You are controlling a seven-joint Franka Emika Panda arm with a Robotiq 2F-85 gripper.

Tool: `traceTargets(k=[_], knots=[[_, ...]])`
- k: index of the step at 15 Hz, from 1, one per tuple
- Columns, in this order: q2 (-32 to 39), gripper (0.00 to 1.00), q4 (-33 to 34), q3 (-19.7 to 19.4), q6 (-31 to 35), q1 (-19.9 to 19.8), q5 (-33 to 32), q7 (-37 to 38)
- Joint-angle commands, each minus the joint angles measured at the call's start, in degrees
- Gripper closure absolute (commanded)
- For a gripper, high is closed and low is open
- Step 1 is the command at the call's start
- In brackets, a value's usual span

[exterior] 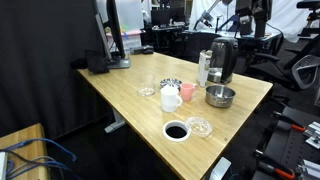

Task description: Move the box downwards on the table

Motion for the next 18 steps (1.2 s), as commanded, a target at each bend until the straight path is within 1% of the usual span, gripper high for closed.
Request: traceTargets(k=[1,5,7,10,11,12,14,18], knots=[[0.0,0.00,0.1,0.7,-0.2,-0.9,0.3,-0.3],[1.6,0.00,1.1,0.4,0.6,-1.8,-0.4,0.0],[3.0,0.00,1.8,0.1,2.3,-3.0,-0.4,1.2],[7.2,0.00,4.0,-1.0,8.4,-5.6,-0.2,3.6],[8.9,0.00,4.8,-1.5,10.9,-6.1,0.9,4.2],[5.6,0.00,2.4,-1.4,9.4,-5.4,-0.1,2.3],[7.1,0.00,2.9,-1.7,9.9,-5.6,-0.1,2.2],[6.1,0.00,2.8,-1.3,9.8,-5.4,-0.1,2.3]])
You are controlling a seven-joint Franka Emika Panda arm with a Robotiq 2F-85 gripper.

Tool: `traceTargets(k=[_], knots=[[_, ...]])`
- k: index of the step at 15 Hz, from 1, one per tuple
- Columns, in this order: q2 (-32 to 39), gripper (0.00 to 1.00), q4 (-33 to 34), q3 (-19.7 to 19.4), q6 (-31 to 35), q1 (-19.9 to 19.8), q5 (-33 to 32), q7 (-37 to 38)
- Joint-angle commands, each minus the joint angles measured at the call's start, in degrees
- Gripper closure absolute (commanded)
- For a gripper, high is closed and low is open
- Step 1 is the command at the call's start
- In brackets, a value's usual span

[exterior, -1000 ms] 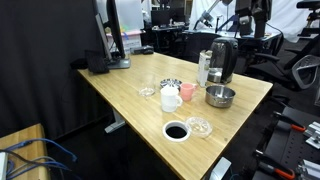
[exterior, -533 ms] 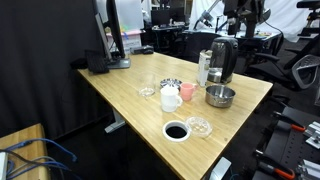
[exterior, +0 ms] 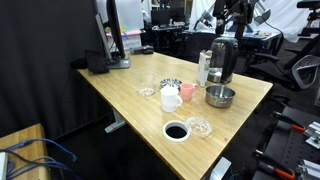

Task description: Move the box downwards on the table

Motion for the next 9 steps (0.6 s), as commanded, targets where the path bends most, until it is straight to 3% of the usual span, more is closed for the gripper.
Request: traceTargets(k=[1,4,5,9], knots=[[0.0,0.00,0.0,0.1,-0.1,-0.2,0.0,0.0],[2.5,0.00,1.2,-0.5,-0.6,-0.6,0.9,0.8],[3.3,0.00,0.7,-0.3,4.7,-1.7,-0.3,2.1],[9.9,0.00,3.6,-1.9,12.9,-4.4,-1.6,5.6]])
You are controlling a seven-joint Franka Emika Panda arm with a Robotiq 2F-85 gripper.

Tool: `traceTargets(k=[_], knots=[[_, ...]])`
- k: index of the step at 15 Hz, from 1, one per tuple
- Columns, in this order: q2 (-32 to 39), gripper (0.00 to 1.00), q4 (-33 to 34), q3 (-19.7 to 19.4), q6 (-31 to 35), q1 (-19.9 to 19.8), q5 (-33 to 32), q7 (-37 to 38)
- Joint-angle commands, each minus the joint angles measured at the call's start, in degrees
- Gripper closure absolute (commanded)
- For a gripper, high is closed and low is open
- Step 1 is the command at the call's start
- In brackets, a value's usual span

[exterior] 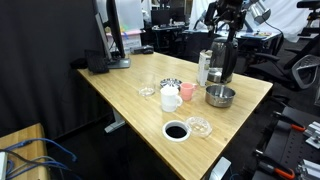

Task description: Move the box downwards on the table

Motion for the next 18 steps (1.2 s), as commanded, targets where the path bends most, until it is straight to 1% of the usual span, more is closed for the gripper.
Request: traceTargets(k=[1,3,6,8,11,14,18], knots=[[5.8,0.00,3.5,-0.3,5.4,-2.2,-2.4,4.4],[8.6,0.00,4.7,-0.8,7.7,-3.0,-4.4,6.8],[12.1,0.00,5.9,-0.8,11.1,-3.9,-10.3,12.7],[14.0,0.00,6.4,-1.0,12.4,-4.1,-14.6,17.4],[16.3,0.00,7.3,-1.6,12.3,-3.8,-18.2,22.6],[18.3,0.00,8.4,-2.1,12.5,-3.3,-18.4,25.3],[21.8,0.00,11.0,-2.8,12.8,-3.1,-16.5,27.6]])
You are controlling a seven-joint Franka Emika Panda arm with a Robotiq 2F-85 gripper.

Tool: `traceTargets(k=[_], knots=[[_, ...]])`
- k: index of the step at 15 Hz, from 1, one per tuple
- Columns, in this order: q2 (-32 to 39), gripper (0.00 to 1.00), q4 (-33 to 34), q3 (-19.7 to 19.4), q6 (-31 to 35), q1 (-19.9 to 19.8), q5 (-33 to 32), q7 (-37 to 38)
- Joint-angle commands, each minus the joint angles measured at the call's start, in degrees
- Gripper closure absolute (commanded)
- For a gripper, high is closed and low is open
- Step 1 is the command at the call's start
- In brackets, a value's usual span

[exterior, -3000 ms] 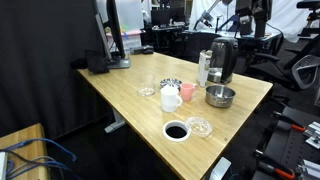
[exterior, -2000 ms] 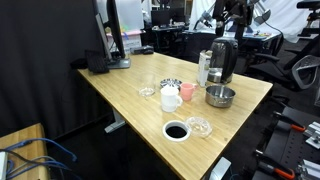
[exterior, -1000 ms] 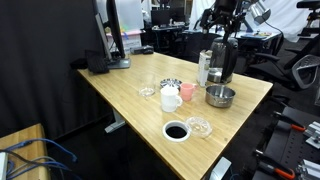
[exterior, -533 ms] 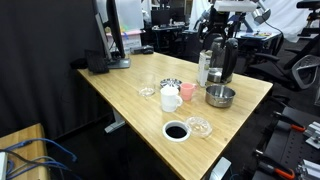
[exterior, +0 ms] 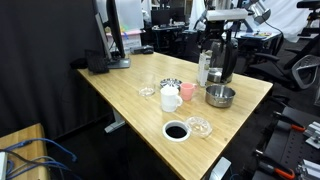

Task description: Move the box downwards on the table

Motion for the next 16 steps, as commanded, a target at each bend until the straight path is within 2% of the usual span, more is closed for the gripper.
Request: traceTargets(k=[1,6,15,16], knots=[[3.5,0.00,3.1,-1.3,1.0,0.5,0.9,2.6],[7.0,0.00,5.8,-2.8,2.1,0.7,2.7,4.1],[11.5,0.00,8.0,-3.2,1.8,1.0,9.8,3.1],[11.8,0.06,8.4,-3.3,2.0,1.0,10.1,3.1]])
